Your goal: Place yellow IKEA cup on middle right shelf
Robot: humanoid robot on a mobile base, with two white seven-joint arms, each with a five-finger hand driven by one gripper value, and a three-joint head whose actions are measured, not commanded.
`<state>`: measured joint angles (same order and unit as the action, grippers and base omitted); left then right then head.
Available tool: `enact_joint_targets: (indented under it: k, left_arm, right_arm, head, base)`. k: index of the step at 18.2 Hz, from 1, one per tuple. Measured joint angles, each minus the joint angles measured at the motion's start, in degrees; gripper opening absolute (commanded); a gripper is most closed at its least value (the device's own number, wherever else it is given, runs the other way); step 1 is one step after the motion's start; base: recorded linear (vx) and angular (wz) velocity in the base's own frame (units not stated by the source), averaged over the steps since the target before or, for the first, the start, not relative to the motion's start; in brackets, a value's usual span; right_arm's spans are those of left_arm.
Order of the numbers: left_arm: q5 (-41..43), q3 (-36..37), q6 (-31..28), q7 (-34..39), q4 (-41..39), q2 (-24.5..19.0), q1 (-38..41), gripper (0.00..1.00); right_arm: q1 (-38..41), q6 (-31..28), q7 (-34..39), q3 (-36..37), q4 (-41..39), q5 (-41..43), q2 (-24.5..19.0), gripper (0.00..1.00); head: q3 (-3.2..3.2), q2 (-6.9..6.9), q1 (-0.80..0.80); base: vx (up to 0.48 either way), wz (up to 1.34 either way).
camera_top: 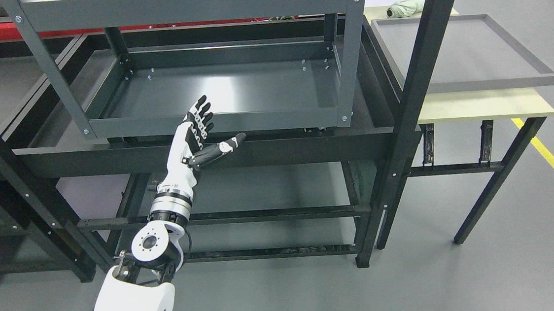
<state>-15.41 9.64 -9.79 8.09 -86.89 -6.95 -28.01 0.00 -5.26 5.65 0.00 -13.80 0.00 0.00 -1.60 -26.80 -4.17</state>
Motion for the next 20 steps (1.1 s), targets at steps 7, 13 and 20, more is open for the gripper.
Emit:
enact_joint_targets:
  k: [7,13,20]
  left_arm:
    - [0.8,-6.0,0.2,-0.6,0.7,-0.7,5.6,0.99]
    - [1.0,-9.8,0.3,-0.6,1.0,-0.3,8.4,0.99]
    - [1.1,-12.1,0.3,-0.6,1.4,0.1,8.9,0.99]
  right_arm:
    - [0.0,0.0,0.0,0.0,0.0,0.0,0.0,0.99]
    - [0.0,0.0,0.0,0.0,0.0,0.0,0.0,0.99]
    - [0.0,0.0,0.0,0.0,0.0,0.0,0.0,0.99]
  head:
    - [0.00,0.00,0.00]
    - [0.00,0.00,0.00]
    - [0.00,0.00,0.00]
  base:
    - [0.000,0.00]
    - [0.000,0.00]
    - [0.000,0.00]
